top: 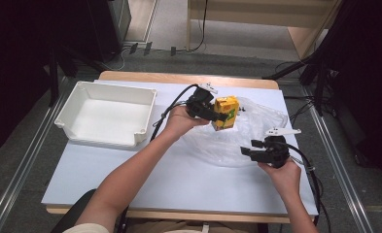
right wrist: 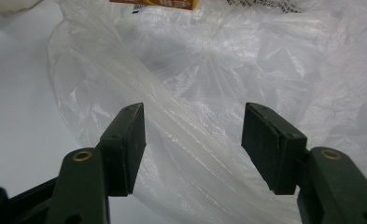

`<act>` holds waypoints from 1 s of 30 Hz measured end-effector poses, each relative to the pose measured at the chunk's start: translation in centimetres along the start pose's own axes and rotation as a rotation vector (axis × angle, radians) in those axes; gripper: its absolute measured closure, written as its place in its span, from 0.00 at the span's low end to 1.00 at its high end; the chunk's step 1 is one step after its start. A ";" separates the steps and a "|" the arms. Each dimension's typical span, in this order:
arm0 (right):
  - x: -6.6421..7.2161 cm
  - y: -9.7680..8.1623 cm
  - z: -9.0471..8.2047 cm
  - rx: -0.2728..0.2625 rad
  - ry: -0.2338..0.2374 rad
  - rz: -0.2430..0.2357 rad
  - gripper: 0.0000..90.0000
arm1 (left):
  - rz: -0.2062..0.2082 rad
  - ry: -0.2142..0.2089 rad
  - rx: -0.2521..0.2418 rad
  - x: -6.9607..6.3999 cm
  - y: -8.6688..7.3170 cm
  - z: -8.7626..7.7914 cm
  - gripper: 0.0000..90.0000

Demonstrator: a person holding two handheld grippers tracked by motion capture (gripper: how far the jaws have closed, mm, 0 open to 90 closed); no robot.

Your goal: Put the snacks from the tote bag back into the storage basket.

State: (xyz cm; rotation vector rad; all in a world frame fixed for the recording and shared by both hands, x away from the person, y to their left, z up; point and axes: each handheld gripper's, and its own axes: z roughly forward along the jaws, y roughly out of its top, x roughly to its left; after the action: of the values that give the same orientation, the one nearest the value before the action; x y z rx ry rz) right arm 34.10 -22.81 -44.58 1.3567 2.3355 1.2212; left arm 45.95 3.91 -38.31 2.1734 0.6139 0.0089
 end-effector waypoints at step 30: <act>0.3 1.0 0.5 0.003 0.019 -0.041 0.43 | -0.035 0.029 -0.018 0.8 -2.3 -3.9 0.58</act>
State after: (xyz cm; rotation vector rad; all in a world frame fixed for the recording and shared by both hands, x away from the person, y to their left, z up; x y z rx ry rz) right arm 34.81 -22.06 -44.07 1.2969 2.3662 1.2250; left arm 44.79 8.30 -37.75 2.1483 0.6657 0.0273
